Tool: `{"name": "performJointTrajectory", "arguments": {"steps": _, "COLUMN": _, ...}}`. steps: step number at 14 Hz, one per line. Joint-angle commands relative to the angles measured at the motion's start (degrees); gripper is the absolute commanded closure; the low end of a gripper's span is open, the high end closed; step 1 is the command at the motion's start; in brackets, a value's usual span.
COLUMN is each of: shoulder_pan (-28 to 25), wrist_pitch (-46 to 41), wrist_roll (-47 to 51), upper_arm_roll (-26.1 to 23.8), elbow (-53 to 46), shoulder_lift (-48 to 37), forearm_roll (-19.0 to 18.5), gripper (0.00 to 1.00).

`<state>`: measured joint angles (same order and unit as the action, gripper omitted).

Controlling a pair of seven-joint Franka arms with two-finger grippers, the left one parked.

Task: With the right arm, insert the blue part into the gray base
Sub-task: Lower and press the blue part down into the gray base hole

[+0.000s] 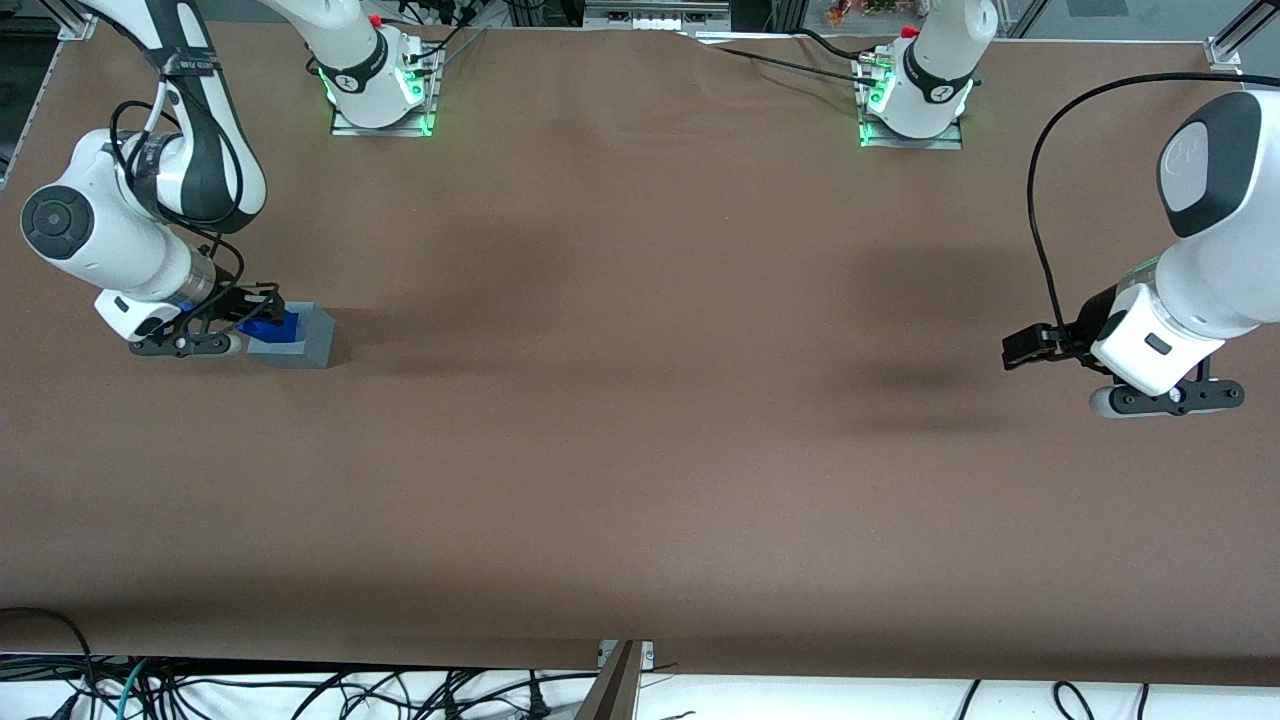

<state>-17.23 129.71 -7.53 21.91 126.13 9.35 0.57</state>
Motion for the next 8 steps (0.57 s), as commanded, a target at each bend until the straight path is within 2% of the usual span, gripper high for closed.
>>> {"name": "performJointTrajectory", "arguments": {"steps": 1, "shoulder_pan": 0.3, "wrist_pitch": 0.0, "wrist_roll": -0.1, "upper_arm_roll": 0.2, "elbow": 1.6, "shoulder_lift": 0.1, "forearm_roll": 0.4, "gripper": 0.86}}
{"name": "performJointTrajectory", "arguments": {"steps": 8, "shoulder_pan": 0.3, "wrist_pitch": -1.0, "wrist_roll": -0.1, "upper_arm_roll": 0.1, "elbow": 1.2, "shoulder_lift": -0.4, "forearm_roll": 0.3, "gripper": 0.86}}
